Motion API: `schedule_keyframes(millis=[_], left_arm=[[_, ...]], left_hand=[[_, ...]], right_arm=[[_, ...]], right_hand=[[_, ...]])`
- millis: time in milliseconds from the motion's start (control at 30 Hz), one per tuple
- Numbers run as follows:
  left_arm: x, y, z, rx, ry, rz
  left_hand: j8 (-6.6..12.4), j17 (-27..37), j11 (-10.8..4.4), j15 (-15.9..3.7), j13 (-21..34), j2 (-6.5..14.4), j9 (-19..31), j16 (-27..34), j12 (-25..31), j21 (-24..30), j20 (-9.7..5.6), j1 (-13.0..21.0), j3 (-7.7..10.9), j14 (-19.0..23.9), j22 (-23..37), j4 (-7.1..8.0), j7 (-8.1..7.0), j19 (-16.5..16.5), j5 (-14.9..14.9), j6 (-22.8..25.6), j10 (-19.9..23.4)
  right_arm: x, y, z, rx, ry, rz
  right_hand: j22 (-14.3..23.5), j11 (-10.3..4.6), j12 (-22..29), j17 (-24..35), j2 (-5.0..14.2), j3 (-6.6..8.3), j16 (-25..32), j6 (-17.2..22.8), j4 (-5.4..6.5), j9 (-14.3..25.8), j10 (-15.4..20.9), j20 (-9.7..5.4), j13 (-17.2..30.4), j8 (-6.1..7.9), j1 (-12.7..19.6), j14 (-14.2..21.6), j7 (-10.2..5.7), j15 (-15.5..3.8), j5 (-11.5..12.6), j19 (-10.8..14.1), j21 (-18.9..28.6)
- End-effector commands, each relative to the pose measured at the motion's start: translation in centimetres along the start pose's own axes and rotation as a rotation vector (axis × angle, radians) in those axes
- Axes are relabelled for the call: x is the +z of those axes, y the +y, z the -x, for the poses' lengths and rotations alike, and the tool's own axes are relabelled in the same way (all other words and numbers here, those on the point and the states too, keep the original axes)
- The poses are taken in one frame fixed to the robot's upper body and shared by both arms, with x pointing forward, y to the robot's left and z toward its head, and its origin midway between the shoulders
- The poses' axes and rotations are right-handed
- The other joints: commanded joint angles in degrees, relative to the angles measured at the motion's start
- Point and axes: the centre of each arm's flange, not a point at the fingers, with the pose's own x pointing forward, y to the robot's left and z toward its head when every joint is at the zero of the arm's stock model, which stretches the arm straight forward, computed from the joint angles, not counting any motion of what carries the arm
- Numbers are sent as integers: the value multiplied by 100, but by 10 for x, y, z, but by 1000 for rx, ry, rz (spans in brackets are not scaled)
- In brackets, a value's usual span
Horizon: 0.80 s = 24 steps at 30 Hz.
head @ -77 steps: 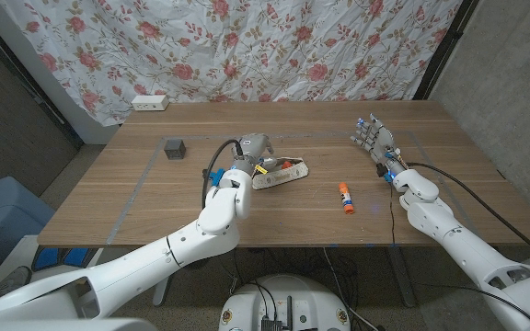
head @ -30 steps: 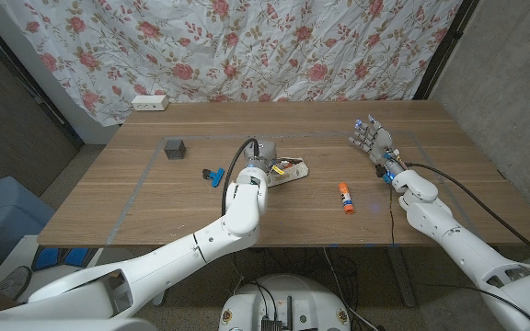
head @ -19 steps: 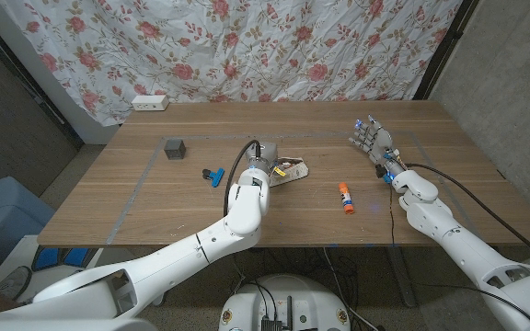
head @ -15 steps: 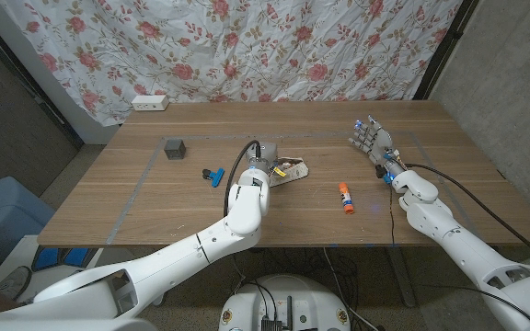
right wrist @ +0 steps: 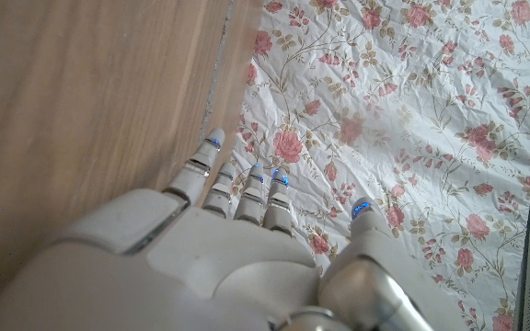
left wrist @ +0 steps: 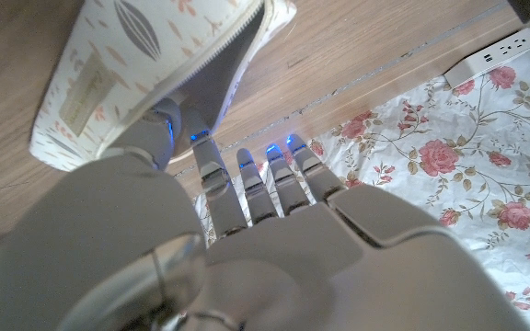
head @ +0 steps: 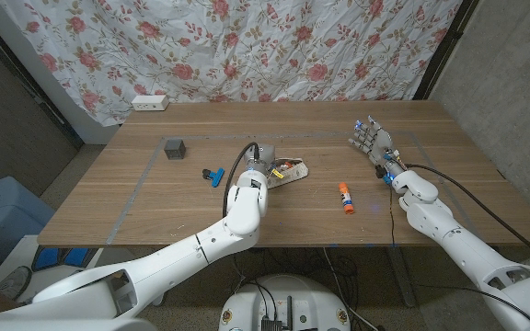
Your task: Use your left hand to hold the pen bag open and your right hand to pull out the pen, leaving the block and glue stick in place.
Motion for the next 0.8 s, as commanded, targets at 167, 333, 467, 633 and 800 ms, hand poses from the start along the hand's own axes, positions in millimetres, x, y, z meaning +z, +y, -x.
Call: schedule_keyframes(millis=[167, 333, 467, 633, 800], left_arm=[[-9, -3, 1, -2, 14, -10], [-11, -4, 2, 0, 18, -19], [-13, -5, 2, -10, 22, -20], [-14, -5, 3, -6, 20, -22], [-15, -4, 4, 0, 17, -22]], left_hand=[[-1, 21, 2, -131, 8, 10, 8, 21, 12, 47, -13, 107, -55, 48, 18, 7, 18, 87, 17, 96, 60], [52, 21, 21, -145, 9, 19, 19, 19, 4, 42, -21, 131, -102, 75, 18, 13, 60, 106, 15, 296, 79], [31, 21, 122, -136, 11, 11, 35, 14, -5, 38, -46, 141, -157, 91, 17, 17, 145, 122, 14, 303, 83], [-21, 22, 158, -113, 12, -4, 42, 6, -14, 31, -34, 142, -203, 83, 17, 21, 210, 125, 13, 197, 75], [-53, 22, 145, -131, 13, -19, 46, 20, -15, 29, -33, 142, -240, 132, 17, 23, 218, 132, 11, 123, 82]], right_arm=[[-1, 3, -4, 0, 8, 0], [-2, 4, -5, 1, 11, -2], [-2, 4, -6, 1, 13, -2], [-2, 5, -7, 2, 13, 0], [-1, 5, -8, 1, 14, 1]], right_hand=[[30, 8, -19, 6, 26, 12, 27, 39, -27, 11, -25, 20, 24, -13, -45, 34, -11, 41, -8, -6, 28], [30, 10, -17, 7, 29, 13, 28, 39, -31, 11, -21, 19, 24, -14, -45, 32, -8, 40, -8, -5, 29], [30, 15, -16, 6, 34, 17, 29, 42, -36, 11, -17, 16, 24, -13, -42, 33, -13, 49, -7, -4, 29], [30, 14, -18, 7, 37, 19, 28, 39, -41, 11, -22, 13, 24, -16, -41, 26, -12, 48, -8, -6, 28], [30, 16, -19, 7, 38, 20, 29, 38, -43, 11, -26, 14, 24, -16, -41, 27, -14, 40, -8, -8, 28]])
